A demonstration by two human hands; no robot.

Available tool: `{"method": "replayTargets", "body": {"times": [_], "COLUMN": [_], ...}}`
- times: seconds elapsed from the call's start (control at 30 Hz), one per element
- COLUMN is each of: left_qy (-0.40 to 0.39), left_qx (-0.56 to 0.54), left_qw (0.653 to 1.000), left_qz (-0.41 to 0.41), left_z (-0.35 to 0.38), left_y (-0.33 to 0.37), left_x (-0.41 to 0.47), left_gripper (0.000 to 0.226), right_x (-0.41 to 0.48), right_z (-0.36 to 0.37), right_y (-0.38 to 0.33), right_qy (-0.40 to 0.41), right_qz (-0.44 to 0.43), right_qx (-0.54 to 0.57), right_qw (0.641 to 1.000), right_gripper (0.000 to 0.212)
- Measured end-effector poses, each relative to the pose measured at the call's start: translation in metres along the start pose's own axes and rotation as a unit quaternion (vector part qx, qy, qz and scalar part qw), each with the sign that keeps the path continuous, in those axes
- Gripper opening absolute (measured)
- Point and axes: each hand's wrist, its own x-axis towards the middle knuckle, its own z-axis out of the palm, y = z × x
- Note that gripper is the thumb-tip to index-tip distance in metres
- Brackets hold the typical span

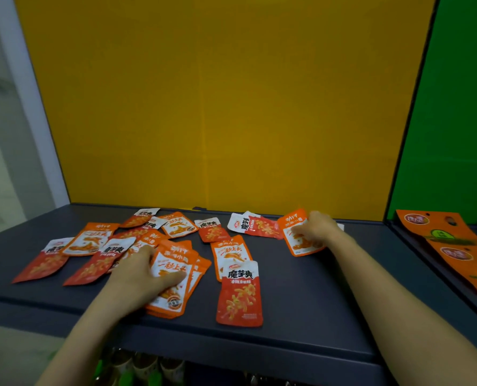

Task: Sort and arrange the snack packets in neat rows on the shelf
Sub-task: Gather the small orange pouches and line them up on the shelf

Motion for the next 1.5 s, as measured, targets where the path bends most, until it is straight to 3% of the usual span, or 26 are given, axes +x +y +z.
{"method": "replayTargets", "body": {"times": [0.1, 0.23, 0.4, 0.53, 0.6, 0.7, 0.87, 1.07, 1.13, 1.27, 1.5], "left_qy": [-0.02, -0.068, -0.098, -0.049, -0.023, -0.049, -0.099, -0.05, -0.03, -0.027, -0.084], "left_qx": [-0.006, -0.055, -0.172, -0.246, -0.323, -0.398, -0.326, -0.109, -0.059, -0.067, -0.239], "left_qw": [1.0, 0.996, 0.98, 0.967, 0.945, 0.915, 0.94, 0.993, 0.998, 0.997, 0.967], "left_qz": [0.014, -0.001, 0.018, 0.034, 0.044, 0.037, 0.013, 0.017, 0.018, 0.009, -0.036], "left_z": [0.001, 0.002, 0.001, -0.002, -0.001, 0.01, 0.052, 0.066, 0.068, 0.069, 0.056], "left_y": [0.001, 0.0, 0.004, 0.009, 0.018, 0.041, 0.062, 0.066, 0.071, 0.077, 0.085], "left_x": [0.002, 0.01, 0.009, 0.007, 0.012, 0.025, 0.055, 0.073, 0.071, 0.071, 0.074], "left_gripper": [0.054, 0.072, 0.029, 0.027, 0.026, 0.021, 0.029, 0.074, 0.078, 0.072, 0.047], "right_x": [0.003, 0.005, 0.008, 0.01, 0.012, 0.011, 0.007, 0.002, 0.0, -0.002, -0.005], "right_z": [-0.004, -0.006, -0.005, -0.004, -0.004, -0.003, 0.001, 0.003, 0.004, 0.005, 0.004], "right_y": [-0.001, -0.006, -0.008, -0.01, -0.01, -0.007, -0.001, 0.002, 0.002, 0.002, 0.002], "right_qy": [-0.016, -0.033, -0.039, -0.006, 0.003, 0.016, 0.042, 0.066, 0.072, 0.073, 0.077], "right_qz": [0.002, 0.025, 0.032, 0.042, 0.048, 0.047, 0.032, 0.013, 0.009, 0.001, 0.0], "right_qx": [-0.025, -0.043, -0.032, 0.014, 0.046, 0.072, 0.102, 0.099, 0.098, 0.103, 0.11], "right_qw": [1.0, 0.998, 0.998, 0.999, 0.998, 0.996, 0.993, 0.993, 0.992, 0.992, 0.991], "right_gripper": [0.048, 0.053, 0.051, 0.069, 0.077, 0.084, 0.071, 0.065, 0.062, 0.062, 0.064]}}
